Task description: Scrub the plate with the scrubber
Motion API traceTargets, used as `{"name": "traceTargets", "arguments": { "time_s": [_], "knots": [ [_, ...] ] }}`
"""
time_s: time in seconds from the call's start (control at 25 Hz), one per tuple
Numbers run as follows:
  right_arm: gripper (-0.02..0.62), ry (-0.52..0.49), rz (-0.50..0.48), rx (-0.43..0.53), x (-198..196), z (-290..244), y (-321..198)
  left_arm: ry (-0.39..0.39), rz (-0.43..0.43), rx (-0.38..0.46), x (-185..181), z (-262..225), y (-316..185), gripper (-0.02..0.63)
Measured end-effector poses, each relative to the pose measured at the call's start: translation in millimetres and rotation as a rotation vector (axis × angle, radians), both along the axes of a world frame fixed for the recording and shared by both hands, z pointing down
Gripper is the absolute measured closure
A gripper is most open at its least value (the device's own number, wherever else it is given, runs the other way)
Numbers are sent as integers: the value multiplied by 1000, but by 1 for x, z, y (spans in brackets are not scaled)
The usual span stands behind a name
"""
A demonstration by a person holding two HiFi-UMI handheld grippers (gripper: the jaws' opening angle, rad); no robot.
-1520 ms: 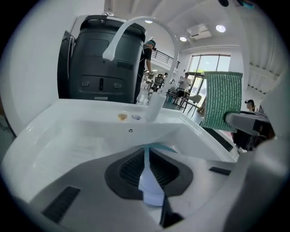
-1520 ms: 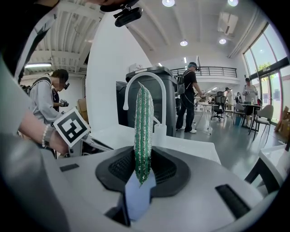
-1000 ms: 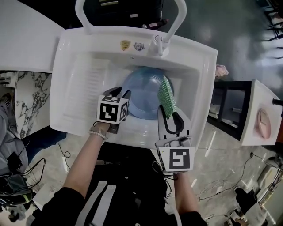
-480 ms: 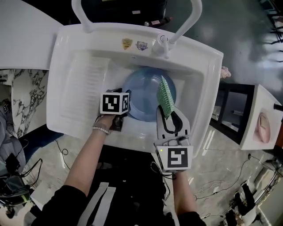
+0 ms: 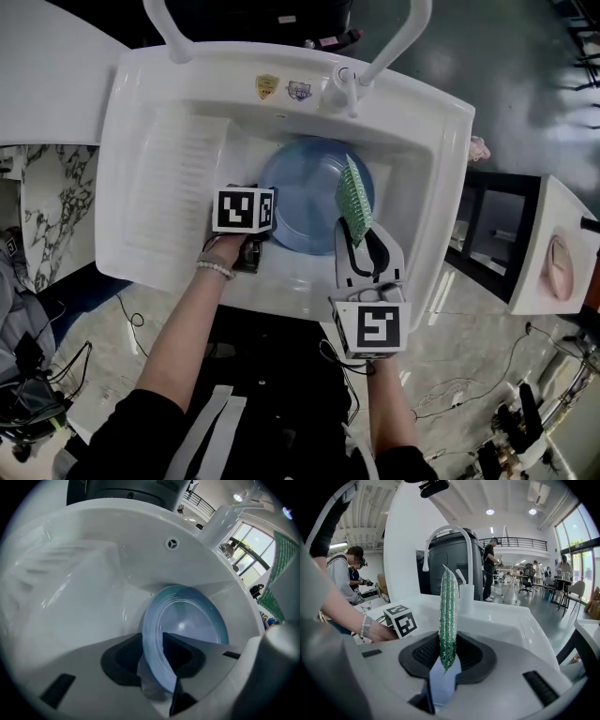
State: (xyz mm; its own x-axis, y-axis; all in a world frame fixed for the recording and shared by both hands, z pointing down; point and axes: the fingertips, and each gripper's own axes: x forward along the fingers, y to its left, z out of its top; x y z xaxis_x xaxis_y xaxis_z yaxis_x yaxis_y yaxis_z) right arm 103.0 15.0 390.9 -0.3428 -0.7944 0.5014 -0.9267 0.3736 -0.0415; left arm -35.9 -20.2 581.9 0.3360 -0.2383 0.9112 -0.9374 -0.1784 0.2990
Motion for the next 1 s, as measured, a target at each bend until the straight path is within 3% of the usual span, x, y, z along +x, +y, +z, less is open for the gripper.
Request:
{"name": "traceTargets", "arguments": {
  "time_s": [0.2,0.32,0.6,1.0],
  "knots": [
    [503,16,8,-8,3,3,2,5,-3,-20,-1,3,2,473],
    [503,18,25,-19,6,11,-1,-18,-24,-16,-8,2,0,581],
    [503,77,57,-103,16,44,-7,58,-75,-8,-9,-11,1,583],
    [503,284,14,-195,20,95,-39,136,-110,13,-6,-25,-6,583]
  ]
}}
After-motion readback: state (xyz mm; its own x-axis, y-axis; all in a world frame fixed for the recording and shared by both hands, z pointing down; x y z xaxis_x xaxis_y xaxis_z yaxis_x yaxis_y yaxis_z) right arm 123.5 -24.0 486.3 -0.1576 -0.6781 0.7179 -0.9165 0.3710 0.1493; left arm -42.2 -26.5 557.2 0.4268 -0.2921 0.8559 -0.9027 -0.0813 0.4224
